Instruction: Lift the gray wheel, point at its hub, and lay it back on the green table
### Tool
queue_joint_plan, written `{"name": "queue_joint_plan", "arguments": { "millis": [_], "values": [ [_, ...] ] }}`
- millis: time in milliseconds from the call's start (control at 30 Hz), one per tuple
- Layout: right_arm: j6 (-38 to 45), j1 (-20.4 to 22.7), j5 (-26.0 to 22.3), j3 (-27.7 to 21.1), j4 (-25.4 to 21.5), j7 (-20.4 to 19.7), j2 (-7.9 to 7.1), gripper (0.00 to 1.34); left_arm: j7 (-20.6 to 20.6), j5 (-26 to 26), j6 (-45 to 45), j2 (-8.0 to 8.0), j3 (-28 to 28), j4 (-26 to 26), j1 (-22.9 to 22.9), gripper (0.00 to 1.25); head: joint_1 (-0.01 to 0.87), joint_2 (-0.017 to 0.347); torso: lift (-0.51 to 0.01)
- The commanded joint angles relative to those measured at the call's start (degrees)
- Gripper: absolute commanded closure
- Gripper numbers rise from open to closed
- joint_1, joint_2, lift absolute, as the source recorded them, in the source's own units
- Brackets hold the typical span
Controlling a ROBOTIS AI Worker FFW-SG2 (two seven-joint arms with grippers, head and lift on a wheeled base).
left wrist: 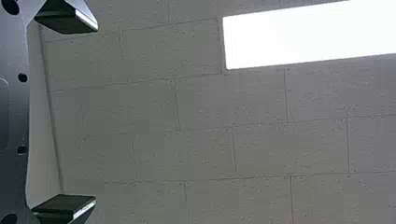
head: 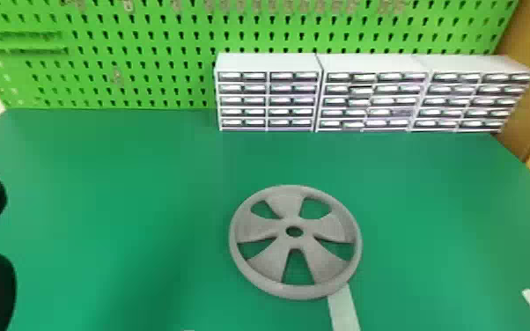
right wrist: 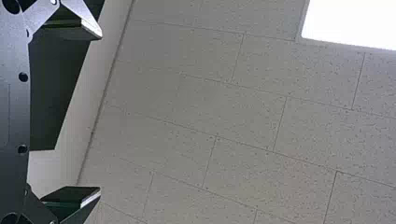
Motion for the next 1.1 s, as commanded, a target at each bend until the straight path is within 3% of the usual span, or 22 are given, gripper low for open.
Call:
{"name": "queue_joint_plan", "arguments": {
  "millis": [0,1067],
  "values": [
    [0.0,0.0,0.2,0.2,0.0,-0.2,-0.05,0.13,0.0,0.0,0.0,0.02,0.3,-0.1,0.1,0.0,0.692,0.048,-0.093],
    [0.0,-0.2,1.5,0.7,0.1,-1.1,0.04,0.13,0.7,-0.2,0.1,0.02,0.1,-0.1,0.4,0.0,0.692,0.048,-0.093]
  ]
}}
